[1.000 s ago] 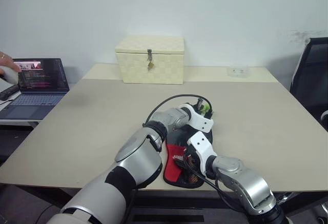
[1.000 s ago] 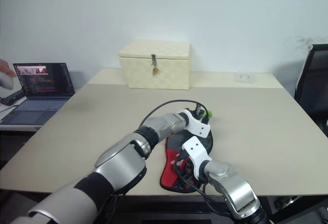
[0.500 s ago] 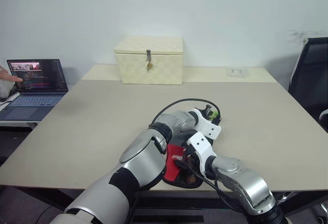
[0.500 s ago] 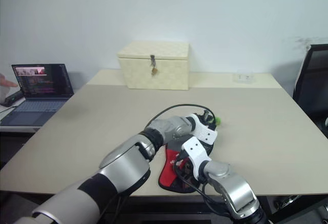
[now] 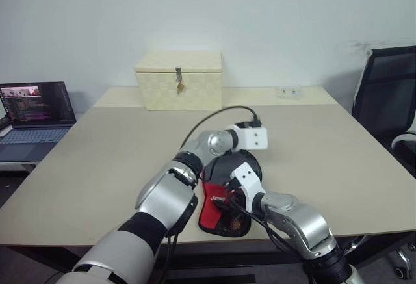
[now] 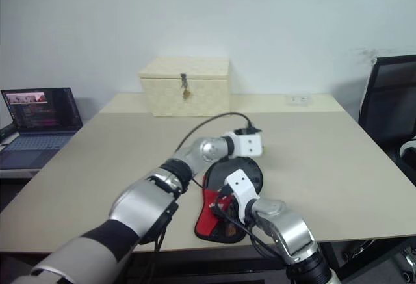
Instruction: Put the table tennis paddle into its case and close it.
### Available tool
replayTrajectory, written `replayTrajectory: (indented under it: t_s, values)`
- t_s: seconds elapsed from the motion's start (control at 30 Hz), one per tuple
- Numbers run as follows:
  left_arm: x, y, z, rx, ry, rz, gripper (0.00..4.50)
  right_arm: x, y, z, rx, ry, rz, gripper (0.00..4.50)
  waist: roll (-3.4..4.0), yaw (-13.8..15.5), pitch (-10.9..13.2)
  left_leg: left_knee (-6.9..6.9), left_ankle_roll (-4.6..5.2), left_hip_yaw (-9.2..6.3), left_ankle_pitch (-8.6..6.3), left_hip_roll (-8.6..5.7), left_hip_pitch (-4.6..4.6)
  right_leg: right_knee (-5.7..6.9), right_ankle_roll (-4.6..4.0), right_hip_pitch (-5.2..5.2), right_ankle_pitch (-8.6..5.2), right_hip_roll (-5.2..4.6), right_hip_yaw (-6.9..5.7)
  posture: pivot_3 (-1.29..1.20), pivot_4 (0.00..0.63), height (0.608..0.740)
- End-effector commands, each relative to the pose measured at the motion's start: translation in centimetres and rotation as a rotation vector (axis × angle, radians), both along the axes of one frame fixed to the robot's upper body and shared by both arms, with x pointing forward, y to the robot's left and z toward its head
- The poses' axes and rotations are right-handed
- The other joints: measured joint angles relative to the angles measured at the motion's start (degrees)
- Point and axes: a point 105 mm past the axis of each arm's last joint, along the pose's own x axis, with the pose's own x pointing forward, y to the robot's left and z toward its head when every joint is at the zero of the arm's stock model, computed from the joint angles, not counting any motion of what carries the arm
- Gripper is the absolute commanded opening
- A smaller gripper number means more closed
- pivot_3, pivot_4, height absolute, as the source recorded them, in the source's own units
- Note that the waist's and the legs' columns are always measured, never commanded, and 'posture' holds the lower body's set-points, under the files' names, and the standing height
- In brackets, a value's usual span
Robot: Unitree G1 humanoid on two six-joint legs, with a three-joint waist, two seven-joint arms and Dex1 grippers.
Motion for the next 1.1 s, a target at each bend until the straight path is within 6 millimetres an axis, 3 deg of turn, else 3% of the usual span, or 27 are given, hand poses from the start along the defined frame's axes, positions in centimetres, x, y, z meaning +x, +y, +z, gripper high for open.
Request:
replayTrajectory:
  t_s: [0.03, 0.13, 0.23, 0.33, 0.4, 0.5, 0.63, 0.83, 1.0, 1.1]
  values:
    - [-0.3, 1.9, 3.9, -0.262, 0.048, -0.058, 2.76, -0.6, 0.1, -0.1, 0.045, 0.090, 0.036, 4.50, 0.00, 0.0, 0.0, 0.00, 0.00, 0.00, 0.00, -0.01, -0.01, 0.00, 0.00, 0.00, 0.00, 0.00, 0.00, 0.00, 0.150, 0.740]
    - [-0.5, 6.3, 4.8, -0.492, 0.224, -0.123, 2.76, -1.0, 0.0, 4.3, 0.164, 0.025, 0.104, 4.50, 0.05, -0.3, 0.0, -0.01, -0.01, 0.06, 0.00, 0.03, -0.08, 0.02, -0.01, -0.09, 0.01, 0.00, 0.05, 0.00, 0.150, 0.740]
    - [-2.5, 11.1, 3.7, -0.590, 0.444, -0.227, 2.76, -1.2, -1.2, 7.4, 0.226, -0.015, 0.153, 4.50, 0.19, -1.3, 0.2, -0.04, -0.01, -0.01, 0.00, 0.16, -0.20, 0.12, -0.11, -0.29, 0.05, -0.01, 0.05, 0.00, 0.150, 0.740]
    - [-5.1, 15.4, 2.5, -0.595, 0.545, -0.190, 2.76, -0.4, -3.2, 9.1, 0.254, -0.046, 0.127, 4.50, 0.17, -1.3, 0.2, -0.10, 0.00, -0.26, 0.00, 0.31, -0.22, 0.09, -0.50, -0.28, 0.07, -0.05, 0.00, 0.00, 0.150, 0.740]
    - [-6.7, 18.1, 1.9, -0.585, 0.595, -0.130, 2.76, 1.1, -4.8, 9.6, 0.260, -0.072, 0.048, 4.50, 0.15, -1.2, 0.2, -0.16, -0.01, -0.39, -0.02, 0.32, -0.28, 0.04, -0.60, -0.29, 0.00, -0.16, 0.00, 0.00, 0.150, 0.740]
    - [-8.2, 20.5, 1.1, -0.571, 0.618, -0.038, 2.76, 4.2, -7.4, 9.1, 0.245, -0.096, -0.112, 4.50, 0.15, -0.4, 0.2, -0.14, -0.02, -0.58, -0.03, 0.23, -0.40, 0.00, -0.65, -0.32, -0.04, -0.40, -0.08, 0.00, 0.150, 0.740]
    - [-9.9, 21.3, -0.1, -0.576, 0.651, 0.015, 2.76, 8.0, -9.5, 6.8, 0.196, -0.090, -0.261, 4.50, 0.17, 0.6, 0.2, -0.11, -0.02, -0.37, -0.03, 0.06, -0.29, 0.02, -0.61, -0.19, -0.04, -0.51, -0.12, 0.00, 0.150, 0.740]
    - [-10.7, 21.3, -0.3, -0.596, 0.625, 0.054, 2.76, 11.6, -9.2, 4.8, 0.191, -0.077, -0.321, 4.50, 0.15, 0.6, 0.3, -0.13, -0.02, -0.19, -0.03, 0.15, -0.30, 0.05, -0.61, -0.27, -0.02, -0.50, -0.08, 0.00, 0.150, 0.740]
    - [-10.8, 21.1, 0.5, -0.604, 0.604, 0.059, 2.76, 12.8, -8.7, 3.6, 0.177, -0.064, -0.299, 4.50, 0.19, 0.5, 0.4, -0.19, -0.01, -0.14, -0.03, 0.15, -0.29, 0.01, -0.62, -0.28, -0.03, -0.50, -0.08, 0.00, 0.150, 0.740]
    - [-11.0, 20.7, 0.3, -0.587, 0.611, 0.056, 2.80, 12.4, -7.6, 3.0, 0.173, -0.040, -0.213, 3.89, 0.21, 0.5, 0.4, -0.23, -0.01, -0.12, -0.03, 0.15, -0.29, -0.04, -0.61, -0.28, -0.03, -0.50, -0.07, 0.00, 0.150, 0.740]
